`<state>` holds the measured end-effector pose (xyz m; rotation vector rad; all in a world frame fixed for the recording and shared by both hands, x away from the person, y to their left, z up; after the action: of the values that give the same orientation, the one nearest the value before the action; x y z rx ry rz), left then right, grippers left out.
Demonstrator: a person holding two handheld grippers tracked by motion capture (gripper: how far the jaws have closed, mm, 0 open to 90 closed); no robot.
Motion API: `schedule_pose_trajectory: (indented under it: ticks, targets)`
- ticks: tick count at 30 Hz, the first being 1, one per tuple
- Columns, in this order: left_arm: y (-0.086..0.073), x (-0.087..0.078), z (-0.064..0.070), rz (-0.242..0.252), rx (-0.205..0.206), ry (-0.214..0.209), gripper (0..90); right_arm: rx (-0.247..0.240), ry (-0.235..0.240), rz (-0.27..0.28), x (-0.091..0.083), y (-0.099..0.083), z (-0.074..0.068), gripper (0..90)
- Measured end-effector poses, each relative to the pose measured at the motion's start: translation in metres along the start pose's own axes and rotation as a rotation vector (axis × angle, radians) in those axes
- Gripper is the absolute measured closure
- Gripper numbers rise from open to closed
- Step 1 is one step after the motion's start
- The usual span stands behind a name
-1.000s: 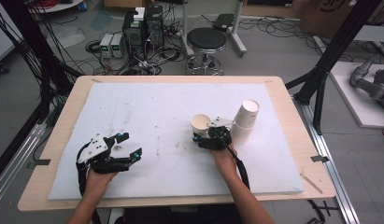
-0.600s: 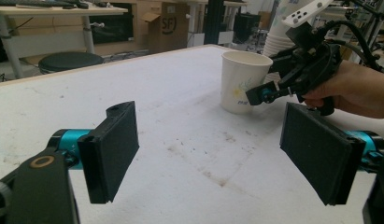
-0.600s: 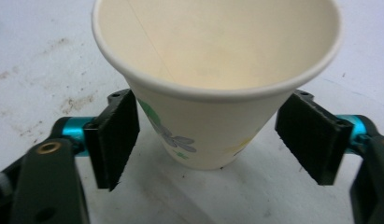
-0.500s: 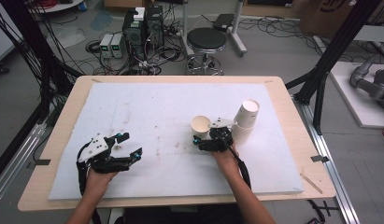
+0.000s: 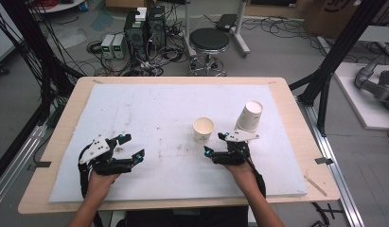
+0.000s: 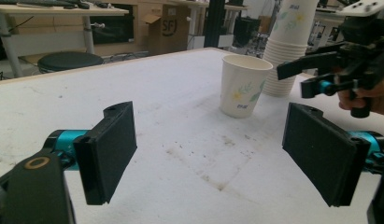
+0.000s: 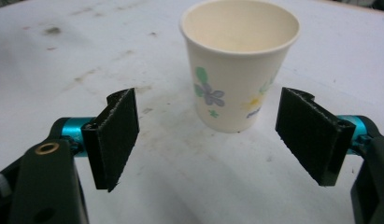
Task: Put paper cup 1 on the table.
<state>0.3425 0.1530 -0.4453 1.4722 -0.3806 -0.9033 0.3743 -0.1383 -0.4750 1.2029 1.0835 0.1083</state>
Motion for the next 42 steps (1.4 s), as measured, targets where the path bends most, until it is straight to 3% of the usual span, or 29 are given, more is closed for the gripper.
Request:
schedule_pose_trajectory:
  ticks: [7,13,19,27,34,42]
  targets:
    - [0.001,-0.001,-0.001,0.012,-0.004,0.003,16.1,-0.057,0.035,0.083,-0.03,-0.001,-0.009,20.1]
    - [0.001,-0.001,0.0,0.011,0.003,-0.005,16.1,-0.051,0.028,0.118,-0.049,-0.009,-0.006,20.1]
    - [0.002,-0.002,0.0,0.023,0.004,-0.01,16.2,-0.048,-0.007,0.135,-0.068,-0.017,0.004,20.1]
    - [0.006,-0.009,-0.003,0.056,0.013,0.0,16.2,-0.021,-0.098,0.166,-0.093,-0.027,0.026,20.1]
    - [0.006,-0.013,-0.003,0.056,0.01,0.018,16.2,-0.021,-0.112,0.176,-0.101,-0.027,0.031,20.1]
    - [0.005,-0.011,-0.005,0.049,0.013,0.01,16.3,-0.006,-0.117,0.186,-0.104,-0.026,0.035,20.1]
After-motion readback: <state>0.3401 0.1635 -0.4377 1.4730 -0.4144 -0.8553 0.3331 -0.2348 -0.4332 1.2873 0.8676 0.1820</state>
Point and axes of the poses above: each handheld gripper's, and its own axes: x roughly forward along the jaws, y roughly out of its top, z roughly to its right, the point moved 9 cm from there along x, roughly forward along the jaws, and after that the axes turned 9 degrees about -z, right-handed, at the moved point
